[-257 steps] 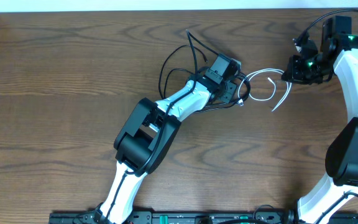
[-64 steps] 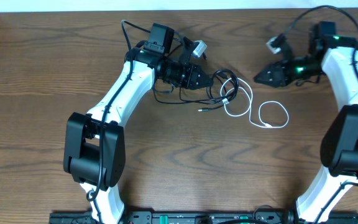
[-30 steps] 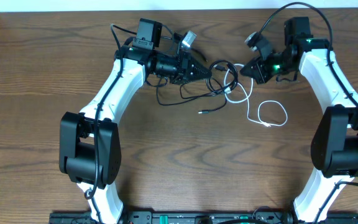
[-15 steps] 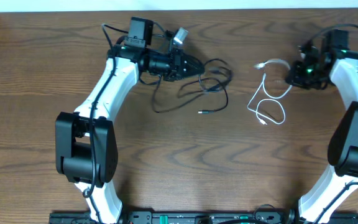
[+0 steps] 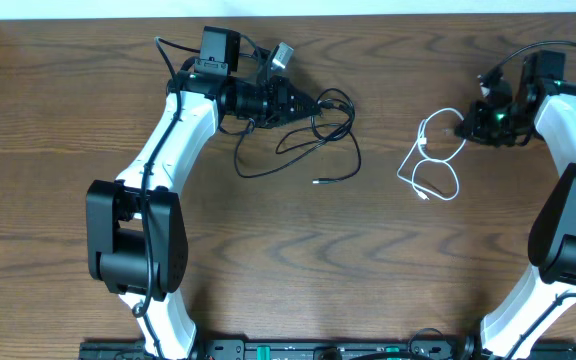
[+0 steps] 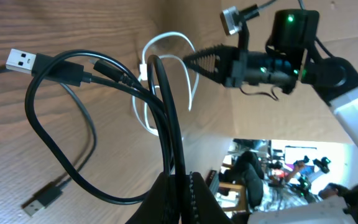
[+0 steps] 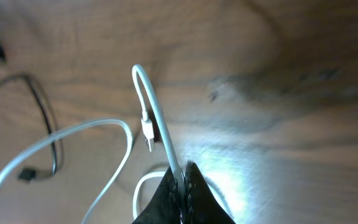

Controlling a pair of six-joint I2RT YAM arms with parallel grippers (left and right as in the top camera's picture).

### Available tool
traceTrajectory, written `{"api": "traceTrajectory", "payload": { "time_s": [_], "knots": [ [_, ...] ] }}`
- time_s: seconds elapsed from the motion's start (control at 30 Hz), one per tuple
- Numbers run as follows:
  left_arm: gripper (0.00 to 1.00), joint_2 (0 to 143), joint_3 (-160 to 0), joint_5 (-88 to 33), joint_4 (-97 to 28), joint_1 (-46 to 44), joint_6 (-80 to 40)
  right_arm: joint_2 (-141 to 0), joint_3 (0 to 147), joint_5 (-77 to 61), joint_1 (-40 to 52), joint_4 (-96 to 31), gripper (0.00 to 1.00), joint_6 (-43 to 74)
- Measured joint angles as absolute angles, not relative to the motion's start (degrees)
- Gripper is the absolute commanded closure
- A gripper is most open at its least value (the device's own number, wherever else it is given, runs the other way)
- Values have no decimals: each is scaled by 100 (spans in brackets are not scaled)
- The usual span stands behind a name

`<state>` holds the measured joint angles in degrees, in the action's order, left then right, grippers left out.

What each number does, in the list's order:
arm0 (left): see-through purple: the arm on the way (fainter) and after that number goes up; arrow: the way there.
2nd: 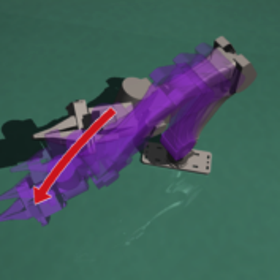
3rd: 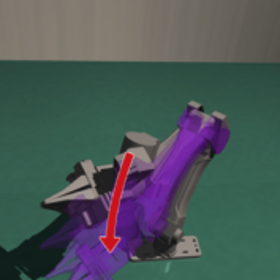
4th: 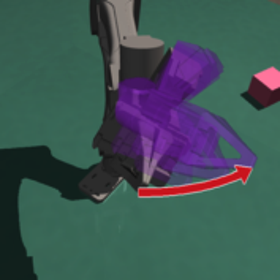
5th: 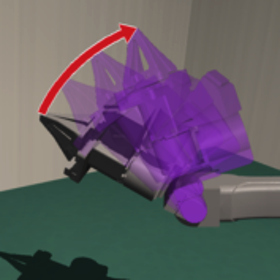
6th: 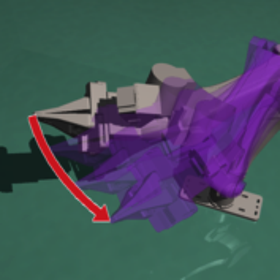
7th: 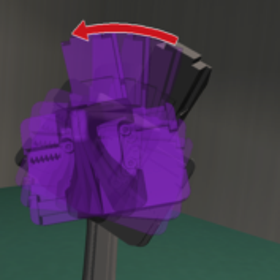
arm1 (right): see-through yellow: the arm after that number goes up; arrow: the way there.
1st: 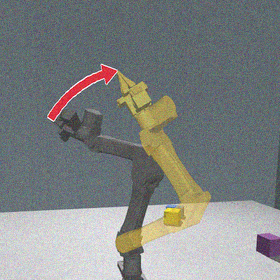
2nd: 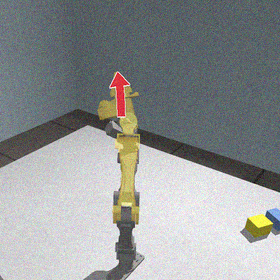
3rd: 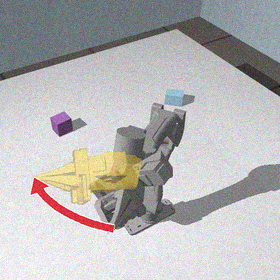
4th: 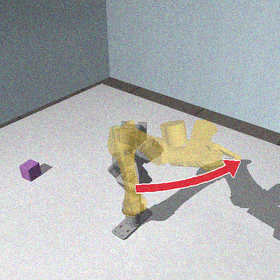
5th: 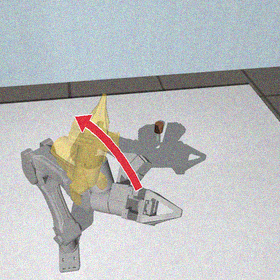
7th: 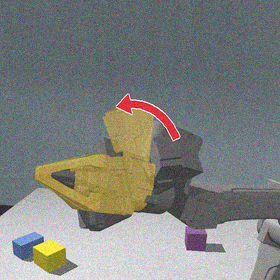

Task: Untangle cables

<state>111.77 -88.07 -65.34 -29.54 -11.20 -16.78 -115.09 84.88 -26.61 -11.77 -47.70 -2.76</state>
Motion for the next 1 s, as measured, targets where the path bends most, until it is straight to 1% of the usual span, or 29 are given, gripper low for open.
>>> {"api": "traceTrajectory", "payload": {
  "time_s": [0.13,0.2,0.27,0.37,0.53,0.67,0.77,0.9,1.0],
  "knots": [
    [93,11177,-8807,-6425,-2954,-1120,-1678,-11327,8466,-2738,-1055,-5319,71,-591],
    [93,11177,-8807,-6401,-2954,-1120,-1678,-11076,8462,-2731,-956,-5669,67,-777],
    [92,11177,-8807,-6386,-2954,-1120,-1675,-10833,8462,-2696,-882,-5911,60,-862],
    [93,11177,-8807,-6366,-2956,-1120,-1673,-10549,8462,-2491,-733,-6267,53,-849],
    [92,11177,-8807,-6357,-2956,-1120,-1649,-10506,8462,-1787,-410,-6453,50,-526],
    [92,11177,-8807,-6344,-2956,-1120,-1645,-10506,8462,-1376,-49,-6464,42,-14],
    [92,11177,-8807,-6322,-2956,-1120,-1643,-10506,8462,-891,296,-6460,41,709],
    [93,11177,-8807,-6302,-2956,-1120,-1629,-10506,8458,-626,585,-6331,37,1135],
    [93,11177,-8807,-6302,-2956,-1120,-1627,-10506,8455,-508,832,-6130,35,1221]
  ]
}}
